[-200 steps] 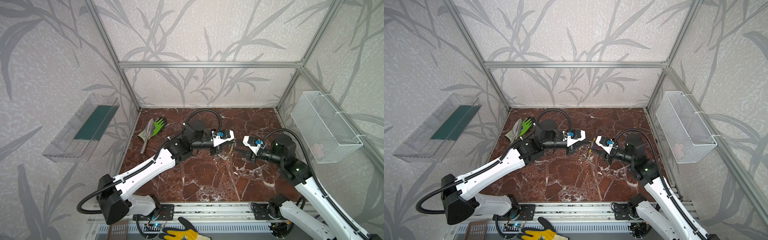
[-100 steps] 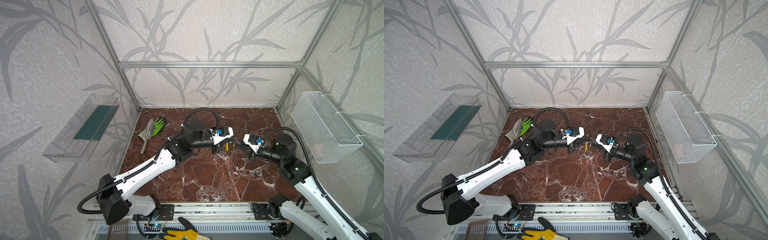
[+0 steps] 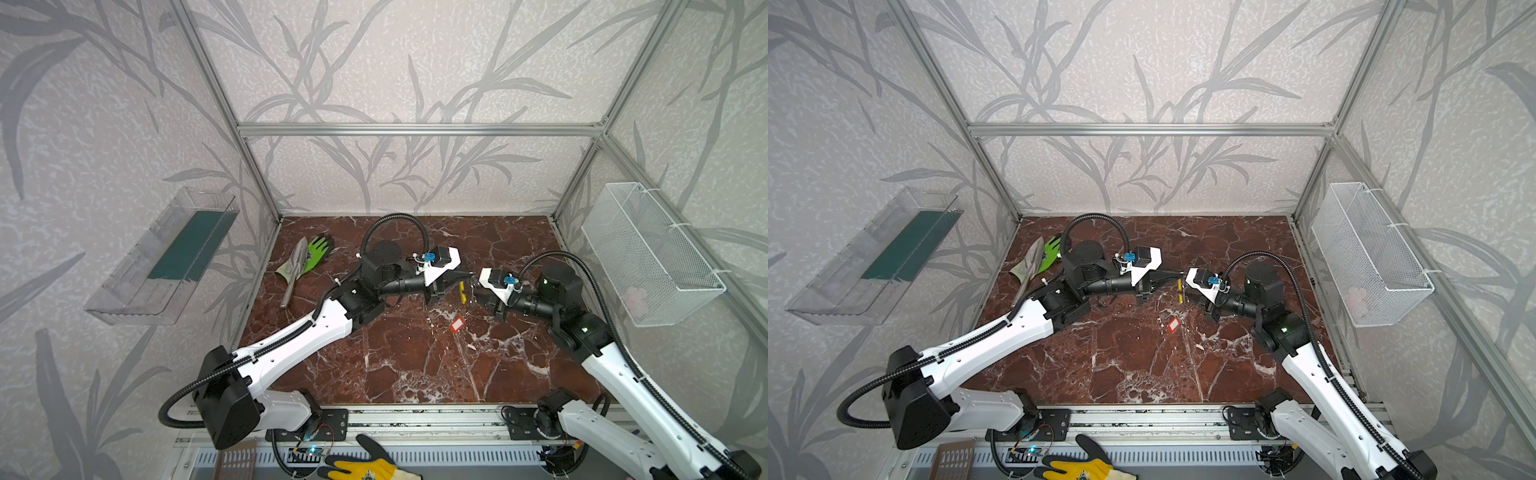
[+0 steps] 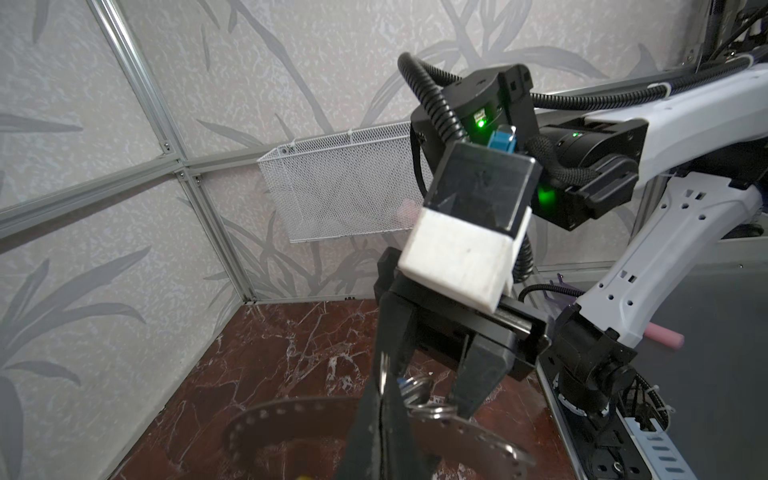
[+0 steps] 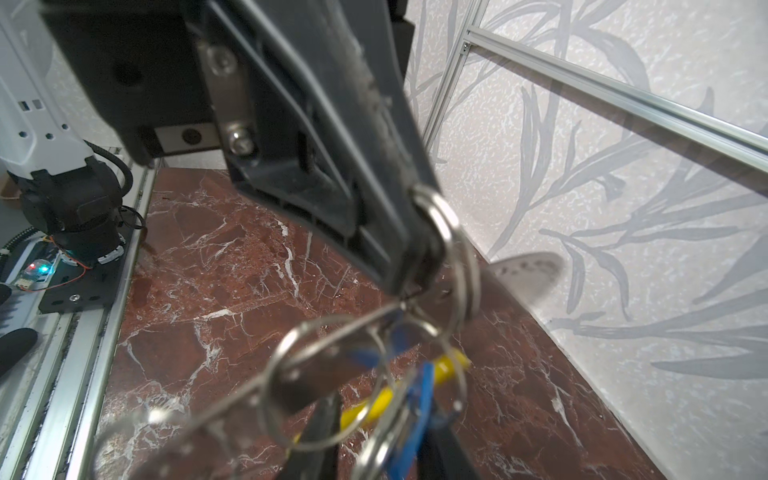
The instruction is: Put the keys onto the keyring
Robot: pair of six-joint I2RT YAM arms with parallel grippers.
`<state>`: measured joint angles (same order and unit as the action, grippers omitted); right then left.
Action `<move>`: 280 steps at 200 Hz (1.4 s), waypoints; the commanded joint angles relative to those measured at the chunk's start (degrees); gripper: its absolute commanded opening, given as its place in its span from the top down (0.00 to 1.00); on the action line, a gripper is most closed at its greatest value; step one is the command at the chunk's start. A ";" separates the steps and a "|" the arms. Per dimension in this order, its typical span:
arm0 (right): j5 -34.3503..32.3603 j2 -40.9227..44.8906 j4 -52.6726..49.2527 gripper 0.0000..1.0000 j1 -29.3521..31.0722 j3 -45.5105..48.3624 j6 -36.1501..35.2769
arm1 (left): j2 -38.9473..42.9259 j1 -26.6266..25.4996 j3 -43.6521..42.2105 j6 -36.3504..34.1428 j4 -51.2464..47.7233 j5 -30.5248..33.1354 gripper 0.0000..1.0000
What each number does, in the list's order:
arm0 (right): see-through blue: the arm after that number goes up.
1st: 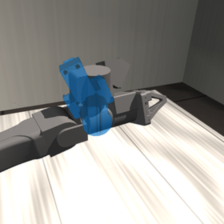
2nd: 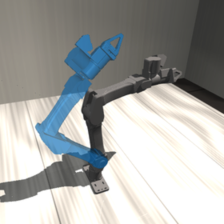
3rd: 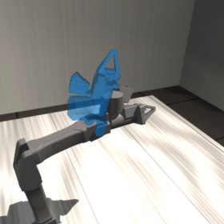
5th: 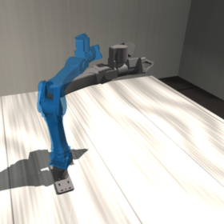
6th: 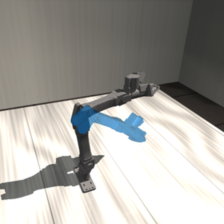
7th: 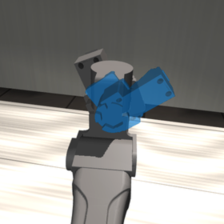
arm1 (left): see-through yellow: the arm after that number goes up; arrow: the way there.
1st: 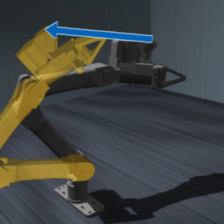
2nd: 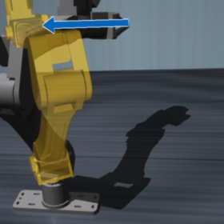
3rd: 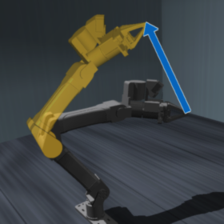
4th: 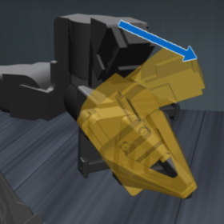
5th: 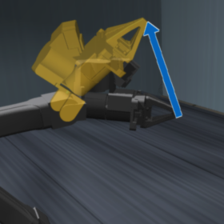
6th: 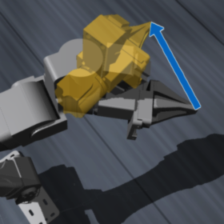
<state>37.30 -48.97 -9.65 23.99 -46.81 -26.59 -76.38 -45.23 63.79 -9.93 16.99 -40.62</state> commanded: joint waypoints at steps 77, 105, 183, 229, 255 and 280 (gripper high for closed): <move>11.46 9.31 6.92 0.67 -11.66 1.73 7.23 | -1.65 2.52 -0.61 5.60 7.85 -8.70 1.00; 15.88 7.13 14.12 0.70 -11.46 0.92 12.80 | -1.73 2.50 -0.16 4.61 6.44 -9.29 1.00; 18.16 2.39 20.39 0.73 -8.34 0.67 15.75 | -2.26 2.42 0.54 5.01 5.96 -9.98 1.00; 18.45 1.01 20.19 0.75 -7.73 0.39 15.69 | -2.63 2.31 1.07 5.10 5.38 -10.35 1.00; 18.64 0.33 20.28 0.78 -7.37 0.42 15.61 | -2.71 2.34 1.25 5.10 5.33 -10.70 1.00; 19.18 -0.15 20.42 0.83 -7.12 0.25 15.79 | -2.72 2.28 1.15 5.10 5.50 -10.79 1.00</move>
<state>54.83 -48.88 8.86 16.36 -44.53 -11.64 -78.96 -42.85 62.52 -5.30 21.04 -49.87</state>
